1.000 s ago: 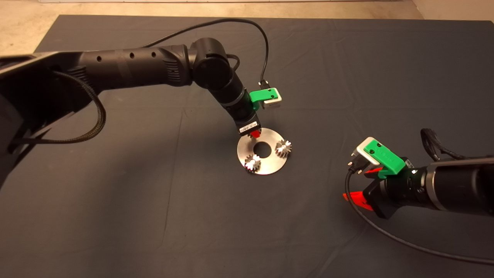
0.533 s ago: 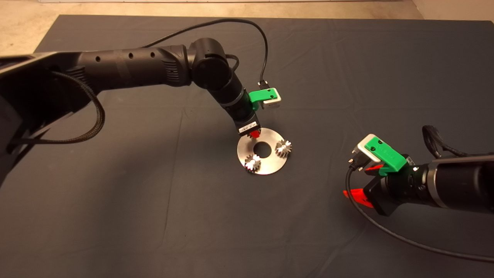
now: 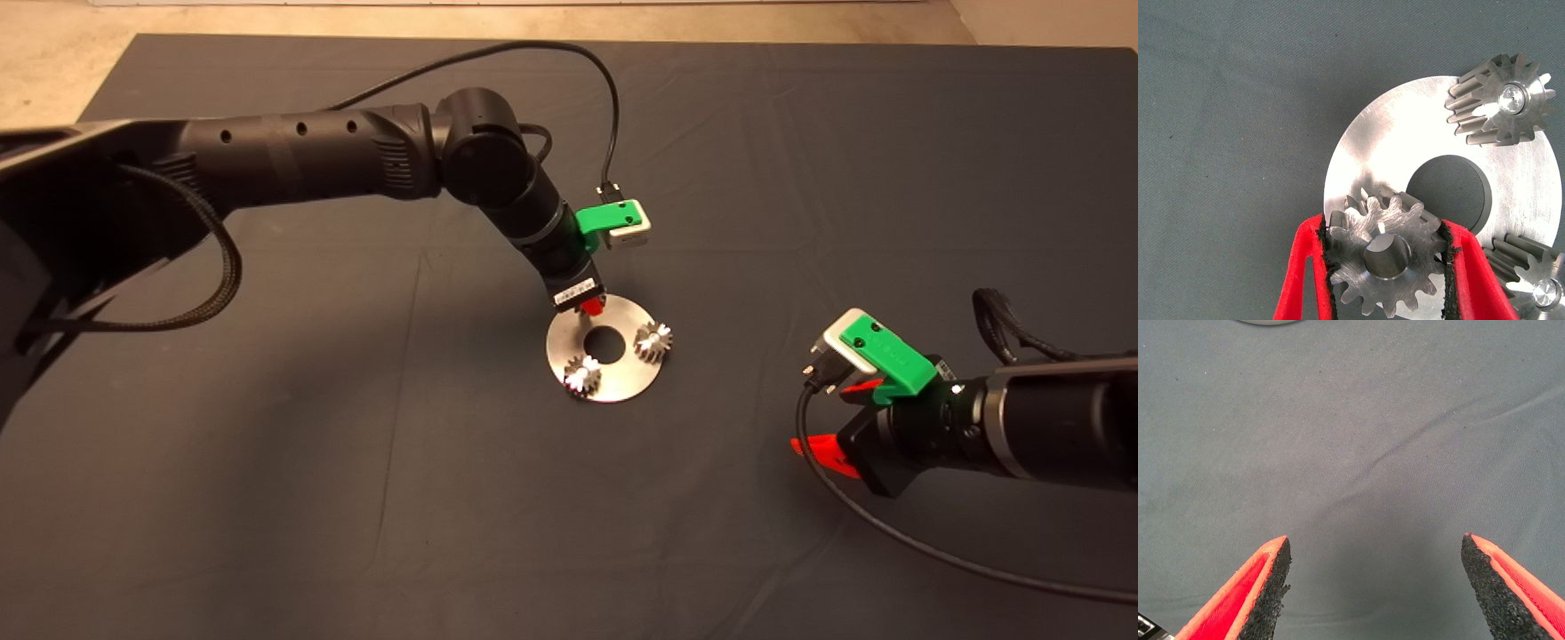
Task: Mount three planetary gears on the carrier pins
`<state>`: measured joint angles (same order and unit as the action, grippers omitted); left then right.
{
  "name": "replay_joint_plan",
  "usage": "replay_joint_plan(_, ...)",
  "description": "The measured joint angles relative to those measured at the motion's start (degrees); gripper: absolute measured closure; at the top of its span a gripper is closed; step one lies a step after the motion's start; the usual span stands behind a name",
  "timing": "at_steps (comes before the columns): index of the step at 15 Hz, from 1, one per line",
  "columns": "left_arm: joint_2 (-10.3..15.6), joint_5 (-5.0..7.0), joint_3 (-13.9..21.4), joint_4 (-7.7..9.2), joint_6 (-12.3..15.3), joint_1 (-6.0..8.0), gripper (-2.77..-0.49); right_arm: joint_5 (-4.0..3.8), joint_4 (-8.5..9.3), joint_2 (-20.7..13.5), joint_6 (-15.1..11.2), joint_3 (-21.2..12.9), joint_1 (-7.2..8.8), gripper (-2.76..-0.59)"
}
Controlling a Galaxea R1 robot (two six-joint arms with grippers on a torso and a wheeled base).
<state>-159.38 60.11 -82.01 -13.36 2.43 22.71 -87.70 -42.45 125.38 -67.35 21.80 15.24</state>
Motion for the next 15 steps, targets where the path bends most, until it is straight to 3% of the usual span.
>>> replay_joint_plan(8,0.0,-0.03,-0.1,-0.06,0.0,-0.02,-0.59,0.00,0.00,0.0,0.0,0.0,0.00,-1.89)
replay_joint_plan(15,-0.1,-1.11,-0.4,-0.15,-0.1,-0.37,-0.59,0.00,0.02,0.0,0.0,0.0,0.00,-1.89)
